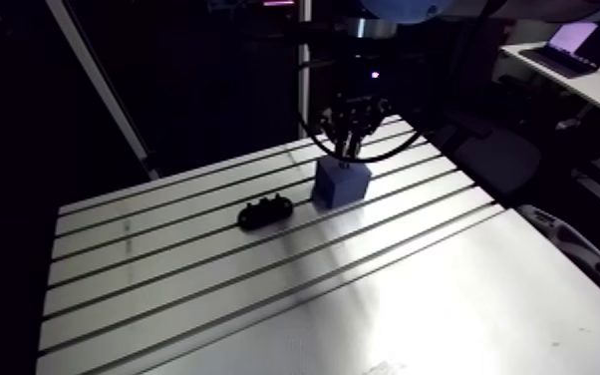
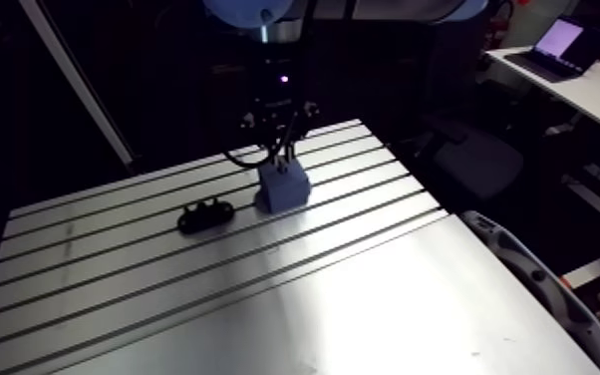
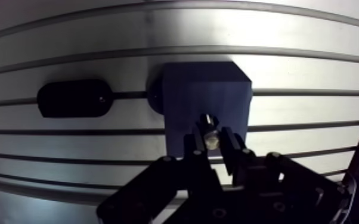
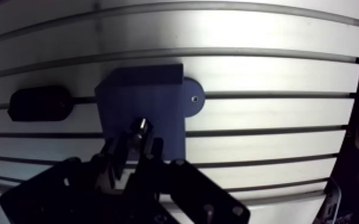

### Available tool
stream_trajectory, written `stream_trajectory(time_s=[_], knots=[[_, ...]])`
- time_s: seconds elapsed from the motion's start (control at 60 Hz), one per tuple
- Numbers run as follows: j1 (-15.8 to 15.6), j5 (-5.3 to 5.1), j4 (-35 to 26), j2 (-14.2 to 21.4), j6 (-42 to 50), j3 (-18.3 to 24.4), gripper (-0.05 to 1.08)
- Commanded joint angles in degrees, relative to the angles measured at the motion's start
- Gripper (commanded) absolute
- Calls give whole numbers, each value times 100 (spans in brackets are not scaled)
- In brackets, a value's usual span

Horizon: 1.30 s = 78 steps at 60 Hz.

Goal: Pick up the M10 bolt and insert it into the hex recess until seated.

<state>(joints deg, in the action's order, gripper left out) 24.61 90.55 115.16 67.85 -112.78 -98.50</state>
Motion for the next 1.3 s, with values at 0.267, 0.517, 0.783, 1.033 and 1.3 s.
stream_trajectory(time_s=[0.267,0.517,0.783,1.033,1.3], knots=[[-1,11,3,3,-3,-7,1],[0,-13,11,28,6,18,1],[-35,-112,-47,235,6,89,1],[-27,-70,-129,250,28,98,102],[-35,45,-201,207,15,91,108]])
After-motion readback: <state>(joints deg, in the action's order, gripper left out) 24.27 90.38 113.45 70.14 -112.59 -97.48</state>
